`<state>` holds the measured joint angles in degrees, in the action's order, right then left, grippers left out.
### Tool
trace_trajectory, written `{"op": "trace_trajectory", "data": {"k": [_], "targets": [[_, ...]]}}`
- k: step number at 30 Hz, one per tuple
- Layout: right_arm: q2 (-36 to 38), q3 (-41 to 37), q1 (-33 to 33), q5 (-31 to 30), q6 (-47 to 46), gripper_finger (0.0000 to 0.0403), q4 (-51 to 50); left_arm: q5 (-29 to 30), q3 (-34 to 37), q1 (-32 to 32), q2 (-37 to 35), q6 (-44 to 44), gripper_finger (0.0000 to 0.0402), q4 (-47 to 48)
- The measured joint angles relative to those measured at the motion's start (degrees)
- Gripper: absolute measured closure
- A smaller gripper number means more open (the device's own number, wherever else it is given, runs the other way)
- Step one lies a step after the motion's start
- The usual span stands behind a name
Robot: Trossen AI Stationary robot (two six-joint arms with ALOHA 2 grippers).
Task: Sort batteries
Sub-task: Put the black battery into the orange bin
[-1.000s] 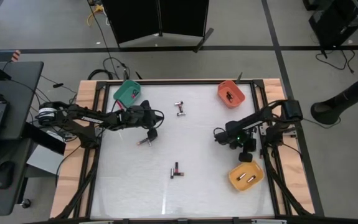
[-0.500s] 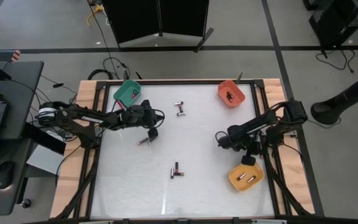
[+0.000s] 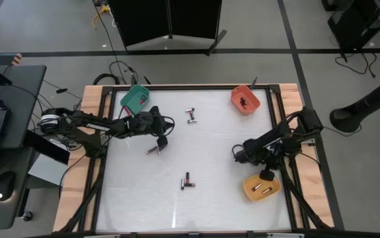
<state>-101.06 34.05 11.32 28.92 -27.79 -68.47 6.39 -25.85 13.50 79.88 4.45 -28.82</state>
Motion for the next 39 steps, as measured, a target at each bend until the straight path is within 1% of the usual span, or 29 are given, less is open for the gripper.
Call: {"op": "trace_trajectory", "data": {"k": [4,7,15,28,35,37,39], "targets": [[-1.91,-0.07,0.58,1.0,0.66,0.0396,2.77,0.04,0.0,0.0,-0.01,0.0,0.0391,-0.01],[-1.93,0.91,0.21,0.38,0.71,0.0396,5.01,0.07,0.0,0.0,0.0,-0.03,0.0391,0.02],[-1.94,2.65,-0.17,-1.87,0.72,0.0396,2.96,0.08,0.02,0.0,0.0,-0.13,0.0391,-0.02],[-1.55,9.65,-0.3,-7.83,0.75,0.0396,-2.33,0.07,0.02,0.0,0.0,-0.07,0.0391,-0.01],[-1.41,15.44,-1.33,-14.28,1.01,0.0396,-9.39,0.07,0.02,0.0,0.0,-0.04,0.0391,-0.01],[-0.67,15.79,-2.13,-16.52,1.25,0.0396,-9.91,0.07,0.02,0.0,0.0,-0.02,0.0391,0.0],[0.33,15.19,-3.53,-17.26,1.5,0.0395,-9.56,0.07,0.02,0.0,0.0,-0.02,0.0391,0.02]]}}
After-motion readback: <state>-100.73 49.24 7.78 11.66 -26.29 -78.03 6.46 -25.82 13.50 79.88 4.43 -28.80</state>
